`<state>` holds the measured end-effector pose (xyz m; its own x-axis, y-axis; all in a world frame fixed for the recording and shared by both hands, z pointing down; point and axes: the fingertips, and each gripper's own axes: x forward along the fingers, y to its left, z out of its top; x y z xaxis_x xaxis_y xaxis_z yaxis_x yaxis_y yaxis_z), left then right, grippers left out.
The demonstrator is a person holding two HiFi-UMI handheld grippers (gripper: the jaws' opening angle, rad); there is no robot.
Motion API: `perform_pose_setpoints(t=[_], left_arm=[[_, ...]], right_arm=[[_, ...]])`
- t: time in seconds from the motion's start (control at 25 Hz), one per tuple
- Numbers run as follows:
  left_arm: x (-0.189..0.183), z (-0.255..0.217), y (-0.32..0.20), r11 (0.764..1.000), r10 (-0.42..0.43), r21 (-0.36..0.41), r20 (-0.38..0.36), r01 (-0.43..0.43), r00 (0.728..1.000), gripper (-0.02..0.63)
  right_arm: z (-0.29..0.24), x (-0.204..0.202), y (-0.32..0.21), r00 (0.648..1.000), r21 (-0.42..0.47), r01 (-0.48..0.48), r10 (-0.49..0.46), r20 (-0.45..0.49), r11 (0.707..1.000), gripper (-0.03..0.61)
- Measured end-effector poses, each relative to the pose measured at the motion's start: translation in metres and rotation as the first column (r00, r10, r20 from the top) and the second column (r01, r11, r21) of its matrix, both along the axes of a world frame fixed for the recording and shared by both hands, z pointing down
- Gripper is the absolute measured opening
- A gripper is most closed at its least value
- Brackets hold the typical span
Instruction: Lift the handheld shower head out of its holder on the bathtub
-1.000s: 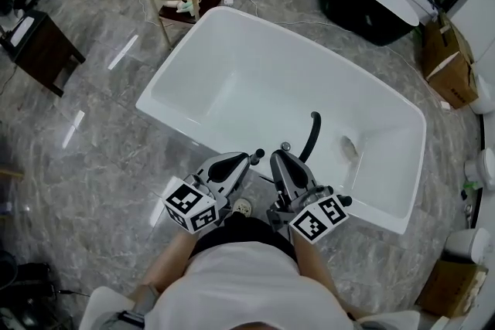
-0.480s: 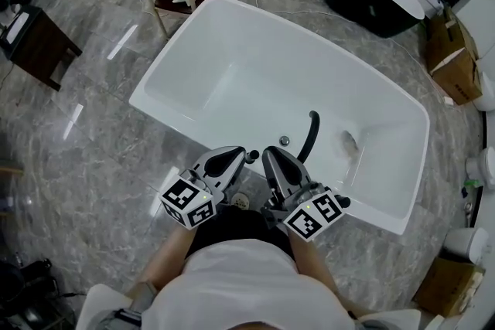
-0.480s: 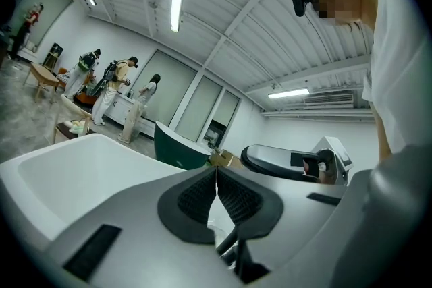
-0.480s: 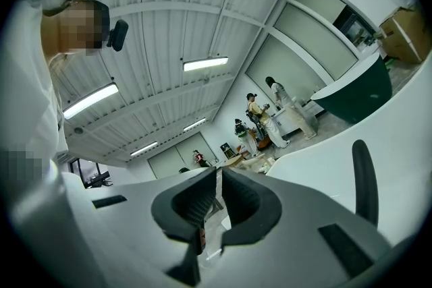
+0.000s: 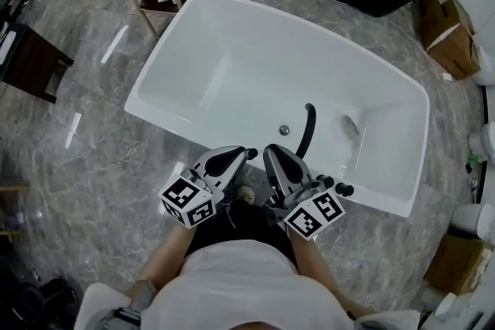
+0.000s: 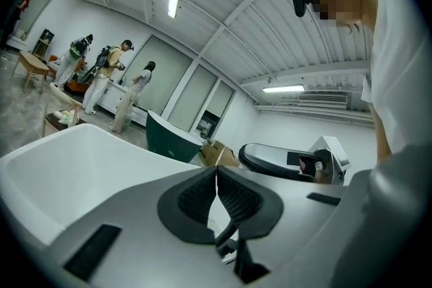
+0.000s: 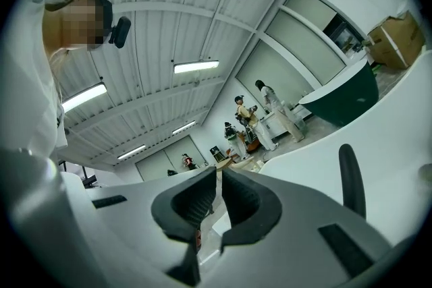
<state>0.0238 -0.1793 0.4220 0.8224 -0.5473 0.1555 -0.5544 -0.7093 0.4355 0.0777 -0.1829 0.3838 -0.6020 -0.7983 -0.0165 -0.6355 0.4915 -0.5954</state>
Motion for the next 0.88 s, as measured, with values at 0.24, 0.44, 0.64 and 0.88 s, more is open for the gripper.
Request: perform_pose_setpoints(t=[0.24, 0.44, 0.64, 0.88], left_arm=[[0.005, -0.004, -0.012, 0.996, 0.086, 0.003, -0.006, -0.086, 0.996, 0.012], [0.006, -0.002, -0.015, 0.987, 0.16, 0.009, -0.015, -0.159, 0.987, 0.012], [0.0, 0.001, -0.02, 0.982, 0.188, 0.006, -0.008, -0.188, 0.982, 0.012], [-0.014, 0.021, -0.026, 0.977, 0.211, -0.01, 0.028, -0.211, 0.977, 0.012]], right_arm=[[-0.006, 0.006, -0.005, 0.996, 0.013, -0.076, 0.076, -0.048, 0.997, 0.02], [0.0, -0.001, -0.008, 0.983, 0.023, -0.114, 0.117, -0.143, 0.993, 0.148], [0.011, 0.003, -0.011, 0.952, 0.001, -0.222, 0.217, -0.216, 0.975, 0.218], [0.037, -0.008, -0.008, 0.925, -0.048, -0.271, 0.246, -0.289, 0.961, 0.216]])
